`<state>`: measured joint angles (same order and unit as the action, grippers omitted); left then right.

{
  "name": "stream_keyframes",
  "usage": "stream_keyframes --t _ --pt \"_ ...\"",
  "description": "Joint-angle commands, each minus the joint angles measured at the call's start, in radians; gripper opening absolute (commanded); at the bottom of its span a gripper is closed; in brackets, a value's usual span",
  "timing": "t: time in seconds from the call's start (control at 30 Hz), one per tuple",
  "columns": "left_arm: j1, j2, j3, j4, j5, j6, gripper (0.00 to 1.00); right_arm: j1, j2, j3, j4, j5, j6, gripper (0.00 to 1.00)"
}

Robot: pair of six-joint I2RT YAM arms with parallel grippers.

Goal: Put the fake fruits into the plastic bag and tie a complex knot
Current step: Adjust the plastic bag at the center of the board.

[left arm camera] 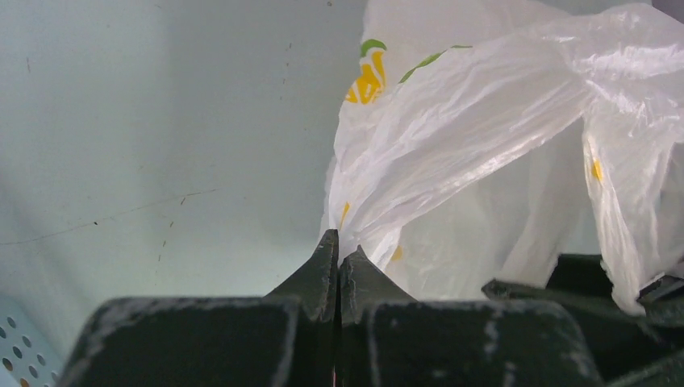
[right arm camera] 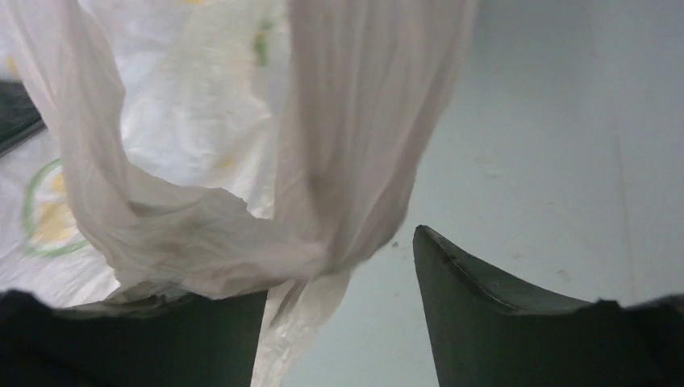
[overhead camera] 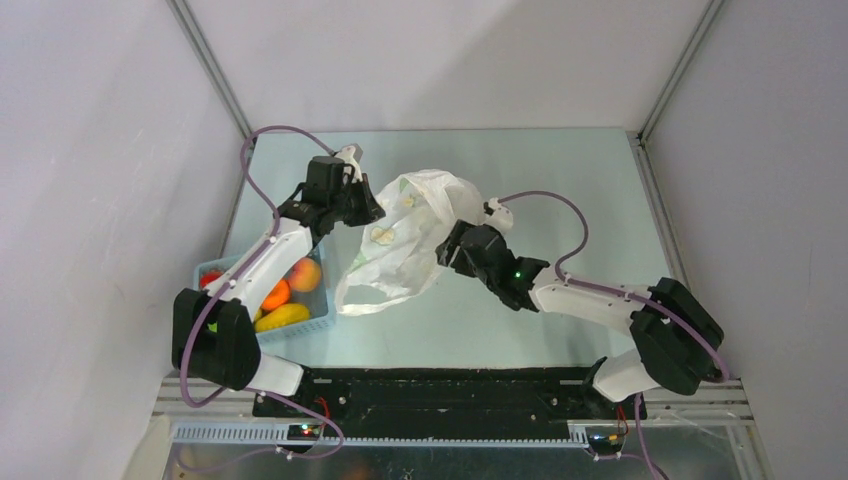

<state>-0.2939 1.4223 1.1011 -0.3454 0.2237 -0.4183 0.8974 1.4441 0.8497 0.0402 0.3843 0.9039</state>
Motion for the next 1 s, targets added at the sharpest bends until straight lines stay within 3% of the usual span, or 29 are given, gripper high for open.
stream_keyframes --t 0.0,0.2,0.3,0.33,0.6,0.83,0.93,0.97 --pt "0.007 -0.05 0.016 0.023 0.002 0.005 0.0 -0.046 0.006 0.038 -0.02 0.075 -0.017 0.63" --pt "0.007 -0.068 0.037 -0.026 -0.109 0.06 0.0 -0.083 -0.084 0.038 -0.089 0.112 -0.111 0.31" --pt "0.009 -0.081 0.047 -0.048 -0.176 0.089 0.0 -0.144 -0.143 0.038 -0.151 0.091 -0.13 0.05" --pt "0.012 -0.084 0.051 -0.055 -0.186 0.099 0.0 -0.159 -0.155 0.038 -0.179 0.084 -0.143 0.02" --pt "0.031 -0.087 0.076 -0.098 -0.217 0.134 0.0 -0.344 -0.327 0.048 -0.294 -0.068 -0.301 0.0" --pt "0.021 -0.086 0.073 -0.132 0.011 0.135 0.01 -0.358 -0.342 0.162 -0.479 -0.263 -0.471 0.0" --pt "-0.016 -0.126 0.024 -0.136 0.082 0.153 0.14 -0.329 -0.331 0.219 -0.539 -0.347 -0.509 0.0" --pt "-0.05 -0.14 0.016 -0.146 0.079 0.185 0.26 -0.318 -0.328 0.232 -0.569 -0.357 -0.53 0.0"
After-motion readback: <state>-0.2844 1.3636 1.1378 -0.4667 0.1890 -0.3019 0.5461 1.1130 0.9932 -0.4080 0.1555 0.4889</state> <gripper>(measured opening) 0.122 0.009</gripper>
